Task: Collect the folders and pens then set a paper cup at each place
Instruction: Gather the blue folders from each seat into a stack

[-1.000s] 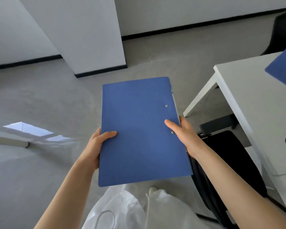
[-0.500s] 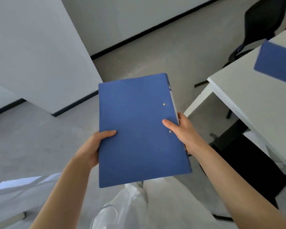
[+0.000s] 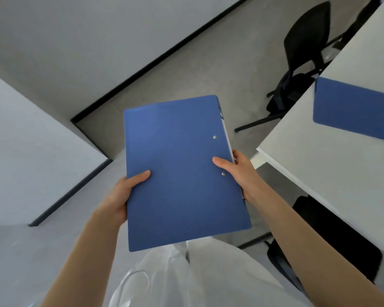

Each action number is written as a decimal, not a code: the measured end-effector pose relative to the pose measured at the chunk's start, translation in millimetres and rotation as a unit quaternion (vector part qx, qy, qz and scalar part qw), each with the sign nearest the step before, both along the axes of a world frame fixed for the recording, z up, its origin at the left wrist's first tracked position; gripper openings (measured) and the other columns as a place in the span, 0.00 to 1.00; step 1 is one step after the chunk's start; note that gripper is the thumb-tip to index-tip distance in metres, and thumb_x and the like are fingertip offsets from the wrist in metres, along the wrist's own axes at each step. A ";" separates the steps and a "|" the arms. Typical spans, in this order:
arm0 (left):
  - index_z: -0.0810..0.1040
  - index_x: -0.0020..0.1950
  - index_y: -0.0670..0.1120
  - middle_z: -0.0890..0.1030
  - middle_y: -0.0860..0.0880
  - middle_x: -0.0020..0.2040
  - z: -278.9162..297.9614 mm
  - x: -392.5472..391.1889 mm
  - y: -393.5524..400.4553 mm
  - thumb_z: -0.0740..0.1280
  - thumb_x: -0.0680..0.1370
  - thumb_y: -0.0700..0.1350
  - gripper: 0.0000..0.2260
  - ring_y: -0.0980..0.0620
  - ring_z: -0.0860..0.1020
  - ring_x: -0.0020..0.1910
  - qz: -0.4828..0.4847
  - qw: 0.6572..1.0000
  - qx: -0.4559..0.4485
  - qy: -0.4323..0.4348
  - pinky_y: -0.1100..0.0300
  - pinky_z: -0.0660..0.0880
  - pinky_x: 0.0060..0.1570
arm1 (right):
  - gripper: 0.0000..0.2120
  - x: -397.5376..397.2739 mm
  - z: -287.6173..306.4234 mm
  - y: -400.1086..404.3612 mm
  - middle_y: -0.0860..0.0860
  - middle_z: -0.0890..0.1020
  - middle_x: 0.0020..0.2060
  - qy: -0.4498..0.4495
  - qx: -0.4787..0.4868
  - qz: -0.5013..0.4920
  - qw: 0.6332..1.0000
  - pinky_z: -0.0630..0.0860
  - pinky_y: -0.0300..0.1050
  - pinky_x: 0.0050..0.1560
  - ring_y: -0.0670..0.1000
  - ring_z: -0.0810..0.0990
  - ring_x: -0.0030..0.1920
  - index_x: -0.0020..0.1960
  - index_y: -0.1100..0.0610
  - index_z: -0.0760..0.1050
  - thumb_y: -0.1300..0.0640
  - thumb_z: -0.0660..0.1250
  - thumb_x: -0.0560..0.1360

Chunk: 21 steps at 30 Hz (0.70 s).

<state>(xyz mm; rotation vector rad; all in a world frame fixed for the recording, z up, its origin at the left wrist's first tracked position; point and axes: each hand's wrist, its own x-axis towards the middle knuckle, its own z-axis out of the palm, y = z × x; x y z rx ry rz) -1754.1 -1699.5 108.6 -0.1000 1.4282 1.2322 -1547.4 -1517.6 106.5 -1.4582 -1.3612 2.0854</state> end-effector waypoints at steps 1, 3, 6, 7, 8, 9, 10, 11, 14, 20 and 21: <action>0.79 0.61 0.44 0.83 0.43 0.57 0.9 -12.1 14.2 0.74 0.69 0.46 0.21 0.43 0.84 0.50 -0.002 1.000 0.007 0.002 0.50 0.82 0.44 | 0.22 -10.6 1.5 12.8 0.52 0.84 0.53 0.001 -0.001 -0.005 1.000 0.82 0.54 0.48 0.53 0.86 0.47 0.63 0.56 0.71 0.55 0.74 0.72; 0.79 0.60 0.45 0.84 0.44 0.56 3.3 -38.7 46.5 0.74 0.69 0.45 0.20 0.44 0.84 0.50 -0.015 1.000 0.018 0.005 0.50 0.82 0.46 | 0.23 -33.8 3.3 39.5 0.52 0.84 0.53 0.002 -0.005 -0.017 1.000 0.82 0.55 0.49 0.54 0.86 0.48 0.63 0.56 0.71 0.55 0.74 0.71; 0.78 0.62 0.46 0.84 0.46 0.57 4.1 -79.1 92.6 0.78 0.62 0.48 0.29 0.46 0.84 0.52 -0.036 0.999 0.033 0.013 0.53 0.82 0.43 | 0.23 -67.2 1.6 75.5 0.52 0.84 0.54 0.013 -0.008 -0.046 0.999 0.82 0.56 0.50 0.55 0.86 0.49 0.63 0.56 0.71 0.55 0.75 0.71; 0.78 0.63 0.46 0.84 0.46 0.57 3.9 -91.6 106.8 0.80 0.58 0.50 0.34 0.46 0.84 0.52 -0.047 0.998 0.036 0.011 0.54 0.82 0.42 | 0.22 -77.1 0.9 86.0 0.52 0.84 0.53 0.016 -0.009 -0.057 0.998 0.82 0.55 0.49 0.54 0.86 0.48 0.63 0.55 0.72 0.55 0.74 0.72; 0.78 0.63 0.46 0.84 0.46 0.57 2.4 -108.7 127.0 0.81 0.55 0.51 0.38 0.46 0.84 0.51 -0.061 0.997 0.039 0.009 0.55 0.82 0.41 | 0.21 -90.4 -0.9 100.1 0.52 0.84 0.53 0.020 -0.011 -0.072 0.997 0.83 0.53 0.47 0.54 0.86 0.48 0.62 0.55 0.72 0.56 0.74 0.72; 0.78 0.63 0.46 0.84 0.46 0.56 2.2 -122.5 143.8 0.82 0.53 0.51 0.39 0.46 0.84 0.51 -0.075 0.996 0.044 0.006 0.55 0.82 0.40 | 0.19 -101.1 -1.8 111.7 0.51 0.85 0.52 0.023 -0.014 -0.083 0.996 0.83 0.51 0.45 0.53 0.86 0.47 0.61 0.54 0.72 0.56 0.74 0.72; 0.78 0.62 0.46 0.84 0.46 0.56 2.9 -137.9 163.7 0.83 0.52 0.51 0.39 0.46 0.84 0.49 -0.085 0.995 0.047 0.004 0.54 0.82 0.39 | 0.18 -113.4 -2.6 124.7 0.51 0.85 0.51 0.026 -0.016 -0.096 0.995 0.82 0.50 0.42 0.53 0.86 0.46 0.60 0.54 0.73 0.56 0.73 0.72; 0.78 0.62 0.46 0.85 0.46 0.55 3.6 -150.4 179.9 0.83 0.54 0.51 0.37 0.46 0.85 0.48 -0.094 0.995 0.043 0.006 0.54 0.82 0.39 | 0.18 -123.1 -2.7 135.8 0.51 0.85 0.51 0.025 -0.018 -0.107 0.994 0.82 0.49 0.41 0.53 0.86 0.45 0.60 0.55 0.73 0.56 0.73 0.73; 0.78 0.62 0.47 0.85 0.46 0.55 4.3 -185.9 230.6 0.73 0.68 0.46 0.22 0.46 0.85 0.47 -0.125 0.992 0.027 0.004 0.53 0.82 0.39 | 0.20 -148.3 -4.4 166.8 0.53 0.85 0.51 0.030 -0.043 -0.153 0.987 0.83 0.52 0.44 0.56 0.86 0.47 0.61 0.56 0.73 0.55 0.73 0.72; 0.77 0.63 0.45 0.85 0.44 0.54 9.2 -228.2 342.0 0.73 0.68 0.44 0.23 0.44 0.85 0.47 -0.225 0.974 0.027 0.015 0.51 0.82 0.37 | 0.20 -164.3 0.7 222.2 0.54 0.86 0.52 0.049 -0.085 -0.236 0.967 0.82 0.54 0.50 0.57 0.85 0.51 0.62 0.57 0.74 0.52 0.72 0.73; 0.77 0.64 0.45 0.84 0.44 0.55 8.7 -228.9 362.3 0.75 0.67 0.44 0.25 0.43 0.84 0.48 -0.242 0.970 0.027 0.012 0.51 0.82 0.37 | 0.20 -161.7 0.6 231.5 0.54 0.85 0.52 0.053 -0.087 -0.251 0.962 0.81 0.54 0.50 0.57 0.85 0.51 0.63 0.57 0.74 0.52 0.72 0.73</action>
